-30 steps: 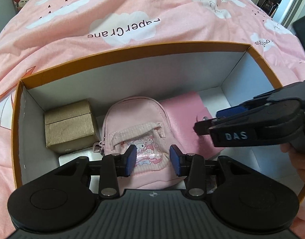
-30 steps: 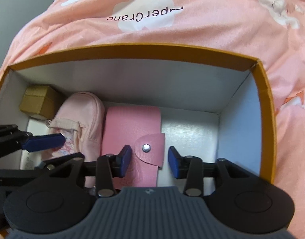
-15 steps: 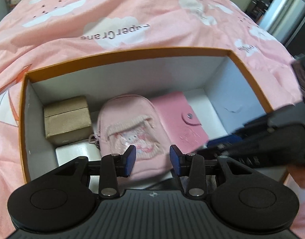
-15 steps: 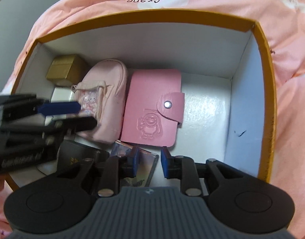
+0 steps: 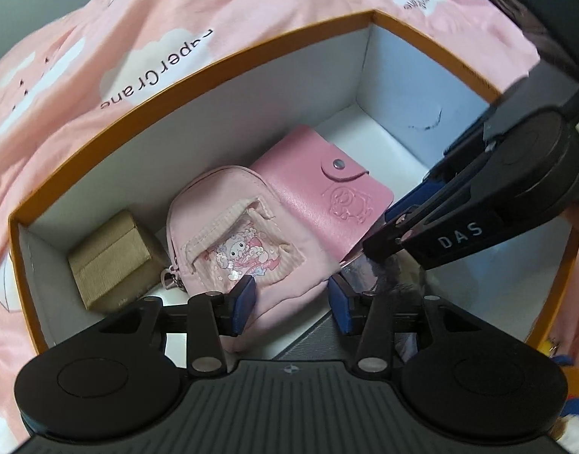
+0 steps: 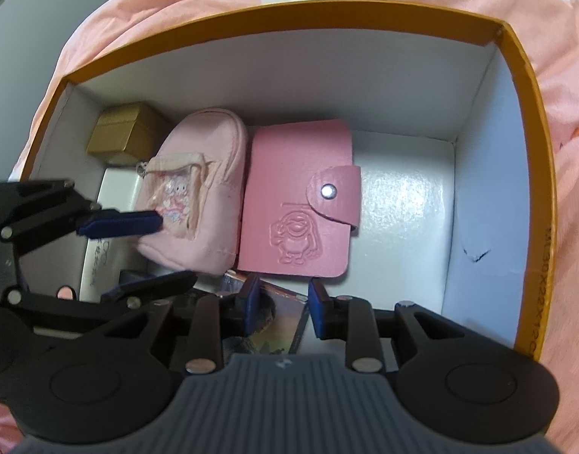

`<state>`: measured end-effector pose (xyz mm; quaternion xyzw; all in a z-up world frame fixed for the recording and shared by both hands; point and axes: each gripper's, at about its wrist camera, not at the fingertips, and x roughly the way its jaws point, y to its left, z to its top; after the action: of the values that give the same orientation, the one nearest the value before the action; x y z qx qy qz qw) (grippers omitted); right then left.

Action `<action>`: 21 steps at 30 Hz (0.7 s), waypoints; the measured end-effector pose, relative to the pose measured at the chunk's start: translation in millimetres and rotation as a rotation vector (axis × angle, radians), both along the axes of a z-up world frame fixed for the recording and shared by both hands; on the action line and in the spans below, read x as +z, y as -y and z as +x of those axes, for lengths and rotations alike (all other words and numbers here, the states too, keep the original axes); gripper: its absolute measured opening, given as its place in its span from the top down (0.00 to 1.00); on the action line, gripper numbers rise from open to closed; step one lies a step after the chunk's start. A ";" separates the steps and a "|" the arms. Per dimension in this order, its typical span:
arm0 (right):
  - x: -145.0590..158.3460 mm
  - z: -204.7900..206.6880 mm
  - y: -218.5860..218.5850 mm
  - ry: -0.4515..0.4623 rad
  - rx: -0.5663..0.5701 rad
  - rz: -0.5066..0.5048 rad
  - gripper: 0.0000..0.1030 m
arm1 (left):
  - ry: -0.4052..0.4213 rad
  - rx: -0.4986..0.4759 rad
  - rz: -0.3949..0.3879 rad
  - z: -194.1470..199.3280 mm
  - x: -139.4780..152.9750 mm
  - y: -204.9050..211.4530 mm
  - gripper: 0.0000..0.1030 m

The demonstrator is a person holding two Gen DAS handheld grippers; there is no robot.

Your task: Organize objects

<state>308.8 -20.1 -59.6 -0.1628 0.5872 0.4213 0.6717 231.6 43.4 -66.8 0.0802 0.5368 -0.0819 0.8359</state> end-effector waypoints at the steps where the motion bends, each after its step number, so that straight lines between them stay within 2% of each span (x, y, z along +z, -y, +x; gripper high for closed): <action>1: 0.0 -1.0 -0.4 0.006 0.011 -0.001 0.72 | 0.000 0.002 -0.004 0.2 -0.5 -1.0 0.48; 11: 1.3 -7.6 -4.4 0.026 0.120 -0.011 0.72 | 0.015 0.065 -0.055 4.5 1.9 -13.0 0.51; 15: 0.5 -8.0 -7.7 0.015 0.124 -0.007 0.72 | 0.004 0.066 -0.072 4.6 1.7 -16.6 0.50; 21: -1.3 0.5 -1.9 -0.030 0.061 0.012 0.72 | 0.018 0.070 -0.089 -1.9 4.6 -15.5 0.48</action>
<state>309.3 -18.2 -60.9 -0.1703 0.5895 0.4476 0.6505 229.7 58.9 -62.2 0.0249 0.5276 -0.0755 0.8458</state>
